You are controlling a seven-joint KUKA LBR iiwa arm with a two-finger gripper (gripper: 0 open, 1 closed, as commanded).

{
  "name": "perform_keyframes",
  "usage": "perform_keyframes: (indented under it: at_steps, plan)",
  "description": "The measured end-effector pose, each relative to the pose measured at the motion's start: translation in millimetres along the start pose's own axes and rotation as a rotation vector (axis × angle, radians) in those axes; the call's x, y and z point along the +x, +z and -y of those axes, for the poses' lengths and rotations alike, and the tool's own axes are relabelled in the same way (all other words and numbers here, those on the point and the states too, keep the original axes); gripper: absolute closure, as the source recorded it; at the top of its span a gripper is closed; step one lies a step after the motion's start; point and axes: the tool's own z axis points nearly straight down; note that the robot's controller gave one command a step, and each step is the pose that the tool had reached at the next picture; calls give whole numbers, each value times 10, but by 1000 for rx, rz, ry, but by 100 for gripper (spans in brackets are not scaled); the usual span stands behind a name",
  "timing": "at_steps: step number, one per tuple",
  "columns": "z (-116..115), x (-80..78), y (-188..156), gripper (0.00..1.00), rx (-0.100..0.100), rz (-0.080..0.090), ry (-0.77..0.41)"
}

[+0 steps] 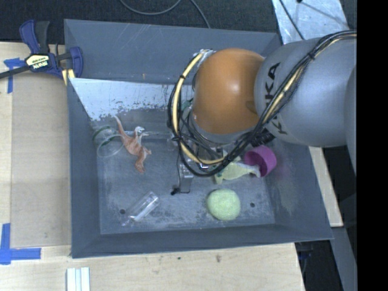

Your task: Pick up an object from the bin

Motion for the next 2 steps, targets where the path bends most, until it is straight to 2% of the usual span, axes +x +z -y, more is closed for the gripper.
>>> perform_keyframes:
  at_steps: [1,2]
  plan:
    - [5,-17,-49,0,-1,8,3]
    - [-202,153,373,0,-1,11,-114]
